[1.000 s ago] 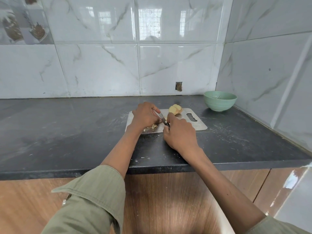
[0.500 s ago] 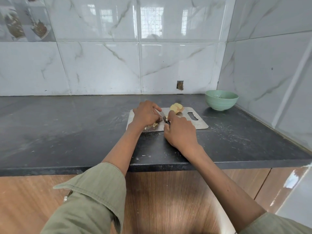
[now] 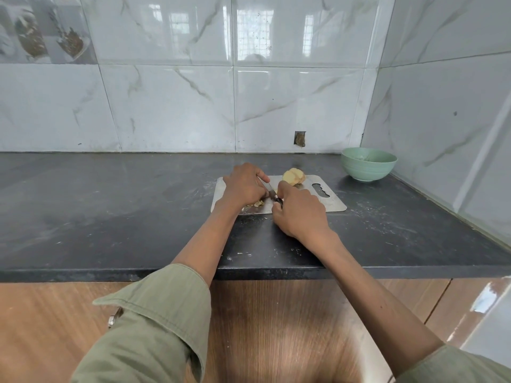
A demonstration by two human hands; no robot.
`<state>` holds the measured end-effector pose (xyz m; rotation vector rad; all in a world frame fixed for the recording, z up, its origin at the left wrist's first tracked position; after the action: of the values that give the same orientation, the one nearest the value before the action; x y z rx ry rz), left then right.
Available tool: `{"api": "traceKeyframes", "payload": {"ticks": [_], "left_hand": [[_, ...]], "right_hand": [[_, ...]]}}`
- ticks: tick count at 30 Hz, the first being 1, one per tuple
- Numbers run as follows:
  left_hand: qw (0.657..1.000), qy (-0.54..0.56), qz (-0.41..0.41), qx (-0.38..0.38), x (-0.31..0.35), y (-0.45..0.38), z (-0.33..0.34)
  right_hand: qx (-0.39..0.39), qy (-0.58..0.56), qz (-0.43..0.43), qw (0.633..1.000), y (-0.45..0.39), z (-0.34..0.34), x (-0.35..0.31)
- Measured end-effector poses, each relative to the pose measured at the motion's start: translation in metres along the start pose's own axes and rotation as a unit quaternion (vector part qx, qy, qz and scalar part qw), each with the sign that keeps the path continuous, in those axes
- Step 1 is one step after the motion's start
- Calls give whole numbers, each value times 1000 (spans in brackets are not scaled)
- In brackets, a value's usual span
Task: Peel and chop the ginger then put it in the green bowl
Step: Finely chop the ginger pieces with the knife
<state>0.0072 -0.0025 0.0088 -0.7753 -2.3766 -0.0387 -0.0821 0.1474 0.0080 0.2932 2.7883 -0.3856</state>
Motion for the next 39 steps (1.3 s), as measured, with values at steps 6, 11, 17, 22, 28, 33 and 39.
{"api": "traceKeyframes", "payload": {"ticks": [6, 11, 17, 22, 28, 33, 39], "left_hand": [[1000, -8, 5, 10, 4, 4, -2], [1000, -11, 23, 12, 9, 9, -2], [995, 1, 55, 81, 13, 13, -14], [979, -46, 191, 46, 34, 13, -6], [971, -138, 190, 51, 47, 18, 2], [971, -166, 163, 52, 45, 18, 0], [970, -204, 115, 64, 38, 15, -2]], "right_hand": [[35, 77, -21, 996, 3, 1, -11], [50, 18, 4, 999, 5, -1, 2], [84, 0, 31, 996, 5, -8, 11], [118, 11, 30, 993, 6, -19, 16], [156, 56, 55, 985, 8, -28, 28], [179, 62, 125, 974, 9, -27, 39], [180, 33, 161, 970, 12, -27, 51]]}}
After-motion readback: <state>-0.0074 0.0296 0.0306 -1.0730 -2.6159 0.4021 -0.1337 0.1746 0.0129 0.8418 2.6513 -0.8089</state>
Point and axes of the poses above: each hand's wrist, its own y-axis away from the middle knuckle, its own z-axis out of the palm, x = y × z, the point moved 8 cm from there along -y, towards the middle knuckle, and after that the axes turned 13 degrees about -x, right-handed, at the moved point
